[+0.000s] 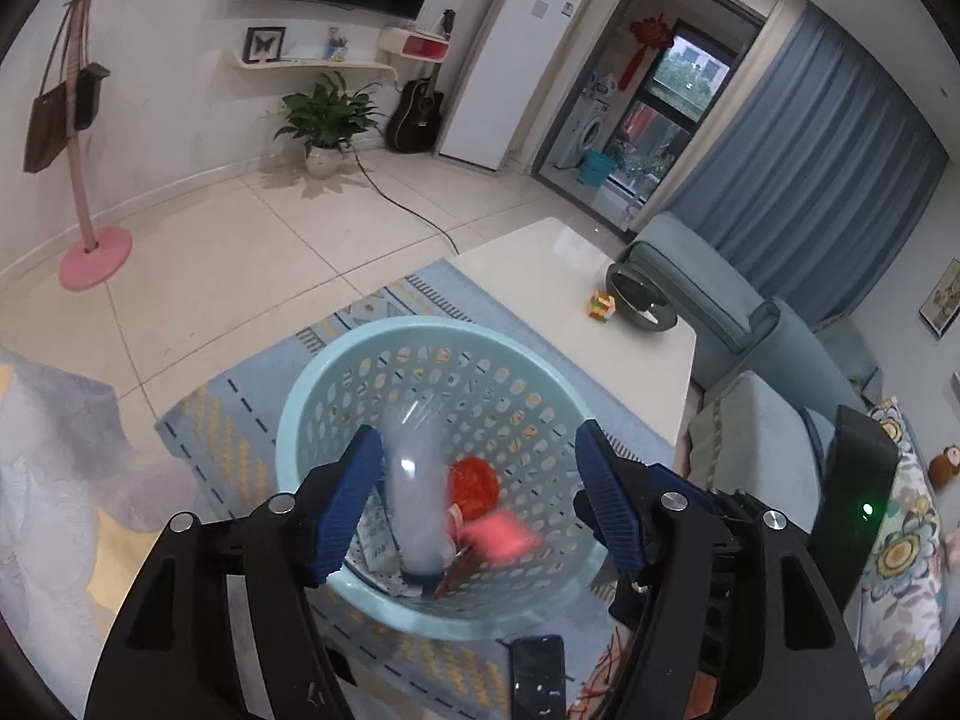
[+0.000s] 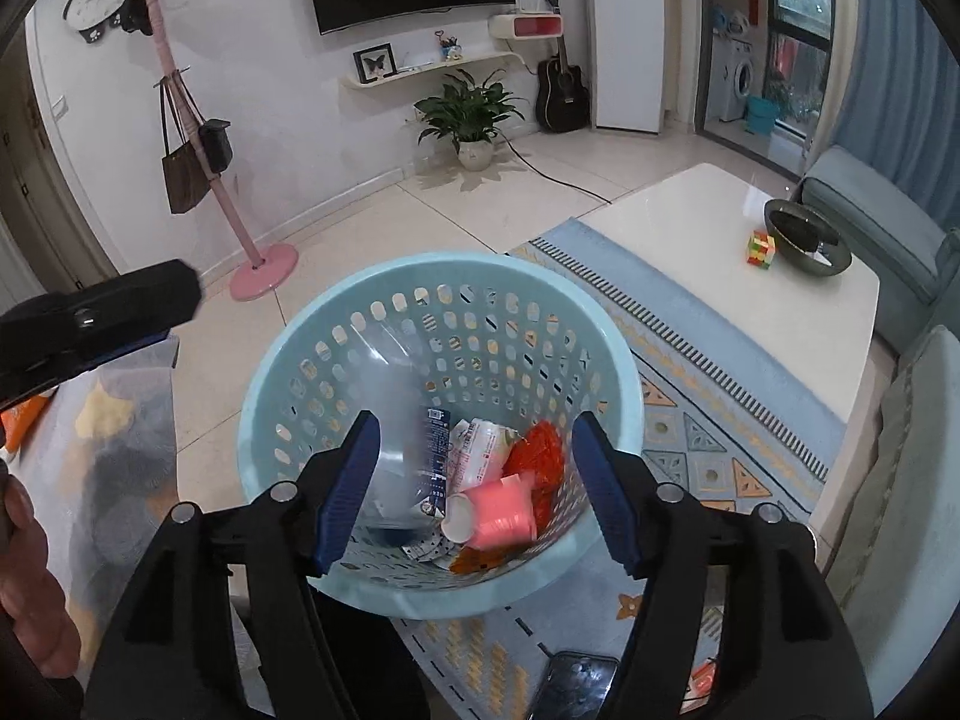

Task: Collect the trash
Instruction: 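Open both tools over the blue basket, dropping bottle and pink bag, then move both open tools back toward the table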

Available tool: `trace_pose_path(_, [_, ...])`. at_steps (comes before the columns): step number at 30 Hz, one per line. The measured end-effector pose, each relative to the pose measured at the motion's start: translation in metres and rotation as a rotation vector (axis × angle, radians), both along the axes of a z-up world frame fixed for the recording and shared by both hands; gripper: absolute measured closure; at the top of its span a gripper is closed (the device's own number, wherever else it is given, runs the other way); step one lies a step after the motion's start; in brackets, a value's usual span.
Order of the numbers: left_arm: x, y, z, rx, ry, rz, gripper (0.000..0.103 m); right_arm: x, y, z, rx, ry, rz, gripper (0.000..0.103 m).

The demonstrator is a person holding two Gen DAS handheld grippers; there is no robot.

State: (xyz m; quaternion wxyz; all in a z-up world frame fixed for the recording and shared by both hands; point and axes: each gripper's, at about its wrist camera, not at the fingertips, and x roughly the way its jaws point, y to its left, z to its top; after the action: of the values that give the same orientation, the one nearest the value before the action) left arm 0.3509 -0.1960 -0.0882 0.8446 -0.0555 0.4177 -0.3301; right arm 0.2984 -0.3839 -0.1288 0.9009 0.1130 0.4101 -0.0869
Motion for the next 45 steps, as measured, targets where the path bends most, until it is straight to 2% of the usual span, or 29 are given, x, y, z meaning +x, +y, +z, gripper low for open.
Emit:
trace_pose_path(5, [-0.014, 0.01, 0.011, -0.012, -0.023, 0.019, 0.027, -0.007, 0.002, 0.005, 0.015, -0.005, 0.001, 0.04])
trace_pose_path(14, [-0.052, 0.047, 0.042, -0.055, -0.084, 0.027, 0.023, -0.024, 0.032, 0.033, 0.007, -0.049, 0.048, 0.039])
trace_pose_path(20, [-0.08, 0.09, 0.067, -0.083, -0.157, 0.09, 0.023, -0.036, 0.071, 0.063, -0.009, -0.105, 0.11, 0.036])
trace_pose_path(28, [-0.106, 0.169, 0.101, -0.048, -0.268, 0.248, 0.019, -0.036, 0.139, 0.099, 0.005, -0.168, 0.225, 0.028])
trace_pose_path(32, [-0.109, 0.22, 0.108, -0.025, -0.285, 0.359, 0.015, -0.029, 0.18, 0.107, 0.024, -0.164, 0.265, 0.022])
trace_pose_path(34, [-0.107, 0.252, 0.106, 0.018, -0.294, 0.448, 0.013, -0.023, 0.207, 0.108, 0.043, -0.147, 0.308, 0.022])
trace_pose_path(39, [-0.087, 0.327, 0.089, 0.083, -0.236, 0.602, 0.013, -0.012, 0.276, 0.107, 0.004, -0.137, 0.412, 0.022])
trace_pose_path(43, [-0.064, 0.388, 0.069, 0.094, -0.171, 0.716, 0.013, 0.002, 0.315, 0.1, -0.005, -0.112, 0.457, 0.022])
trace_pose_path(45, [-0.05, 0.412, 0.059, 0.083, -0.134, 0.742, 0.013, 0.012, 0.329, 0.093, -0.008, -0.096, 0.463, 0.022])
